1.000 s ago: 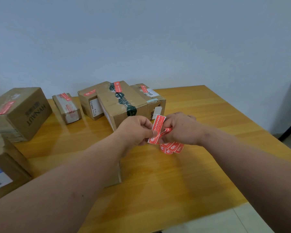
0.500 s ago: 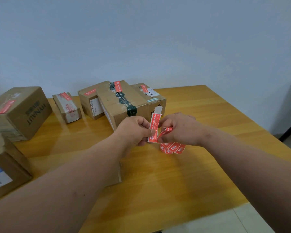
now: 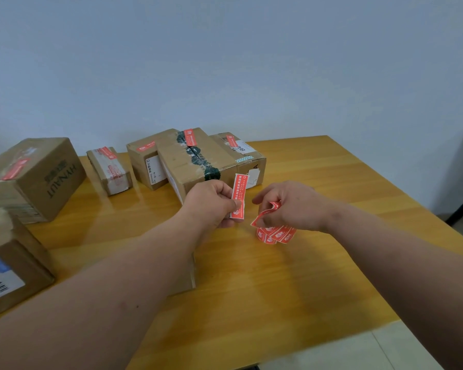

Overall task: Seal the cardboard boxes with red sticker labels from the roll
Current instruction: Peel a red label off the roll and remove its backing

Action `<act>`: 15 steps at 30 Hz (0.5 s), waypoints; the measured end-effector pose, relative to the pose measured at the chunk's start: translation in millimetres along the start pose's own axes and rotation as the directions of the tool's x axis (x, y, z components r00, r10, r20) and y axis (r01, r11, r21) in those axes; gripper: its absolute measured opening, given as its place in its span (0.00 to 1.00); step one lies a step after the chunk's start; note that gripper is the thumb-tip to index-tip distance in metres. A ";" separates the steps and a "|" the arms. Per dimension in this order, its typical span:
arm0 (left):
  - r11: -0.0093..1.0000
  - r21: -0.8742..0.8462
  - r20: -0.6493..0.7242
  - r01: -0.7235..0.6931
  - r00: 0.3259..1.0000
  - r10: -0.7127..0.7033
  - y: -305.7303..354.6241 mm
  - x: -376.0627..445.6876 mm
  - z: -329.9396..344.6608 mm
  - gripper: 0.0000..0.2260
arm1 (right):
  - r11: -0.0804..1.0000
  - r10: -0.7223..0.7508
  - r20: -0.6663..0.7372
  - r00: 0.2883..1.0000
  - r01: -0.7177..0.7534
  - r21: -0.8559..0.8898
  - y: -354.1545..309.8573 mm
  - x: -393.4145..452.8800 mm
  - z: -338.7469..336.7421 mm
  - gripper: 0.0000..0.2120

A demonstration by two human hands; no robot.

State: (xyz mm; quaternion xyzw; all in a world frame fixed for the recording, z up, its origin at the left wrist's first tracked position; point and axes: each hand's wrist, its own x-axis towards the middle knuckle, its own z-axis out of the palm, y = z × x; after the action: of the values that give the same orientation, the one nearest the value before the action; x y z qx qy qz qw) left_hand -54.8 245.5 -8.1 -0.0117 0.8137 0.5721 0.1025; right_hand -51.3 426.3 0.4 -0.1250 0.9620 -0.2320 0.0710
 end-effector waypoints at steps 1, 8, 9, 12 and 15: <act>1.000 0.003 0.005 -0.001 1.000 0.001 0.4 -0.2 -1.0 0.05 | 0.999 0.009 -0.013 1.000 -0.009 -0.035 -0.3 0.2 -0.2 0.08; 0.999 0.033 0.080 0.015 0.997 -0.018 2.1 -6.4 -10.8 0.06 | 0.951 0.044 -0.142 0.989 -0.085 -0.297 -16.9 -0.8 2.8 0.29; 0.999 0.031 0.074 0.019 0.997 -0.021 2.3 -7.6 -12.6 0.06 | 0.944 0.042 -0.172 0.984 -0.095 -0.317 -19.1 -0.1 3.8 0.31; 0.999 0.031 0.063 0.027 0.998 -0.028 2.4 -12.7 -18.9 0.06 | 0.938 0.048 -0.237 0.970 -0.126 -0.324 -23.1 1.7 6.2 0.35; 0.999 0.035 0.066 0.030 0.997 -0.032 2.1 -17.8 -25.7 0.06 | 0.961 0.055 -0.272 0.961 -0.124 -0.246 -27.7 1.2 4.8 0.29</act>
State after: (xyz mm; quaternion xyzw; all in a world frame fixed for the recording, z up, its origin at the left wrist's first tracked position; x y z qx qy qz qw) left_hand -41.6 220.5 5.3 -0.0036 0.8192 0.5565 0.1384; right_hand -45.7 400.1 9.0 -0.0574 0.9897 -0.1147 -0.0637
